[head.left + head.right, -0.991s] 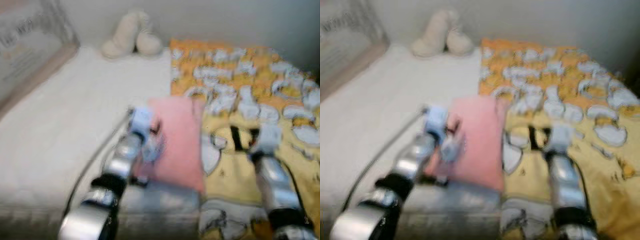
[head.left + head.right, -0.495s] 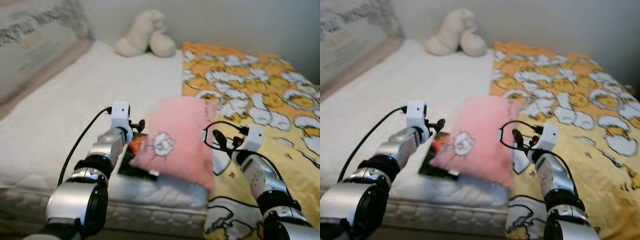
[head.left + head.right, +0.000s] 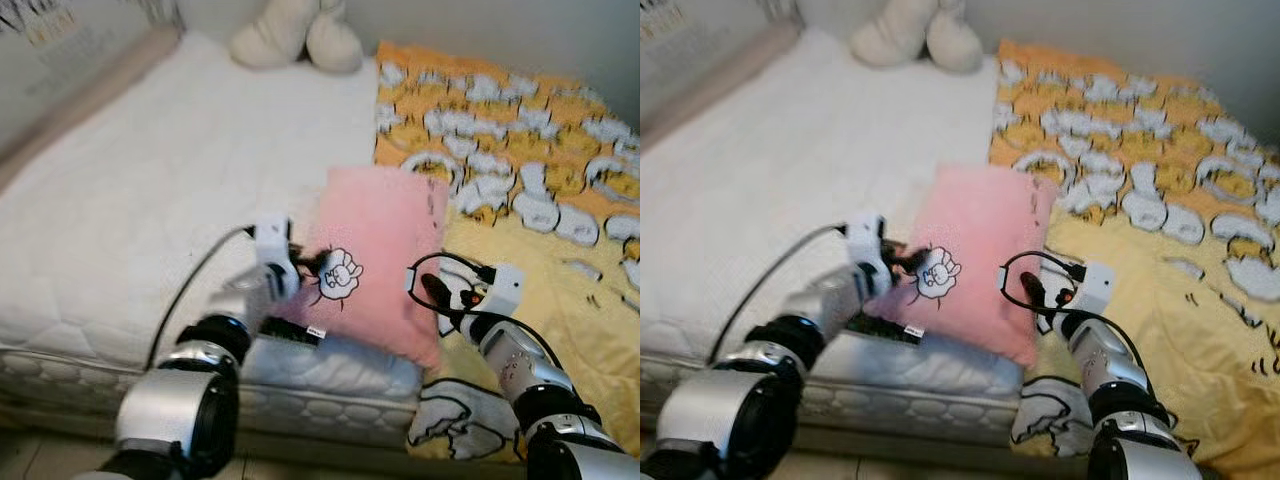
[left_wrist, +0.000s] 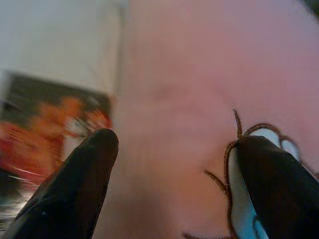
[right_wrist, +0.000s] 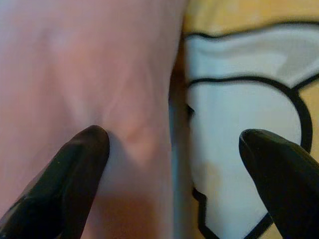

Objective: Clean up the room

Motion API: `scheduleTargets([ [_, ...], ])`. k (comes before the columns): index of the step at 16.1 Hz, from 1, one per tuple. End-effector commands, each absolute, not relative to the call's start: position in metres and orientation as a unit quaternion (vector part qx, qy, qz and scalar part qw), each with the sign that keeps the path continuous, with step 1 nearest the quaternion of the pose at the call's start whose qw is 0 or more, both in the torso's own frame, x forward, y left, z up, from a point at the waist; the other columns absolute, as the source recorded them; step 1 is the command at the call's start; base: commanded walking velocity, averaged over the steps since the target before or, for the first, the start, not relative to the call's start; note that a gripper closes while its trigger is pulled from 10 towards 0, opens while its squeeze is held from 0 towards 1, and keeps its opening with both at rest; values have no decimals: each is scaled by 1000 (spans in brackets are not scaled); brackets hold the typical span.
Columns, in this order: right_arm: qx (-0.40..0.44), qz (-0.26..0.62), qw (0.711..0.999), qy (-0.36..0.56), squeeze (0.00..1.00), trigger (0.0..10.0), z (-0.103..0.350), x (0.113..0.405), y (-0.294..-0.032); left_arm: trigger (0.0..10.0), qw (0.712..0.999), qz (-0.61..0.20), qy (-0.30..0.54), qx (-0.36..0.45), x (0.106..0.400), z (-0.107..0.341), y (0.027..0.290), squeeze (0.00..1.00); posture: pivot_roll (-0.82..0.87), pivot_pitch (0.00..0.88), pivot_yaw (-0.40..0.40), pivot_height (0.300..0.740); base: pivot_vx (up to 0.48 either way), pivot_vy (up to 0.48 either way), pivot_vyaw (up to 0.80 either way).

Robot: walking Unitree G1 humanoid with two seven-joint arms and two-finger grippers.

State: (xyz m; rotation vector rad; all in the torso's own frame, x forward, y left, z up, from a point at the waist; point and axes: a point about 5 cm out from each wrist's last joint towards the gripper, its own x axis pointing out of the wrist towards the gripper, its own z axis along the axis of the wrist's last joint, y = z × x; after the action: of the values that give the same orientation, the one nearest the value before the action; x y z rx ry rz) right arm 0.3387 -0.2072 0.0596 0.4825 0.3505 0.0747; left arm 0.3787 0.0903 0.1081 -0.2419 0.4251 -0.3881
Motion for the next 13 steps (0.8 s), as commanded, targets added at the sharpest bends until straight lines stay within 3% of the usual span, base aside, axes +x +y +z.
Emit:
scheduleTargets([
  [1, 259, 39, 949, 174, 0, 10000, 60, 342, -201, 10000, 945, -207, 224, -118, 376, 106, 79, 0, 80, 257, -51, 740, 0, 0, 0],
  [6, 310, 104, 929, 174, 0, 10000, 66, 351, -153, 10000, 925, -240, 237, -177, 371, 105, 62, 0, 88, 257, -42, 740, 0, 0, 0],
  [7, 315, 103, 926, 183, 0, 2863, 62, 350, -149, 10000, 924, -239, 242, -176, 369, 101, 62, 0, 91, 256, -46, 740, 0, 0, 0],
  [8, 315, 102, 925, 184, 0, 2863, 62, 350, -149, 10000, 924, -238, 243, -175, 369, 101, 62, 0, 91, 256, -46, 740, 0, 0, 0],
  [9, 308, 102, 926, 192, 0, 0, 60, 349, -149, 0, 925, -232, 244, -177, 367, 96, 65, 0, 94, 251, -50, 740, 0, 0, 0],
  [13, 280, 86, 935, 202, 0, 0, 50, 341, -165, 0, 936, -219, 236, -145, 366, 91, 73, 0, 130, 217, -63, 740, 0, 0, 0],
])
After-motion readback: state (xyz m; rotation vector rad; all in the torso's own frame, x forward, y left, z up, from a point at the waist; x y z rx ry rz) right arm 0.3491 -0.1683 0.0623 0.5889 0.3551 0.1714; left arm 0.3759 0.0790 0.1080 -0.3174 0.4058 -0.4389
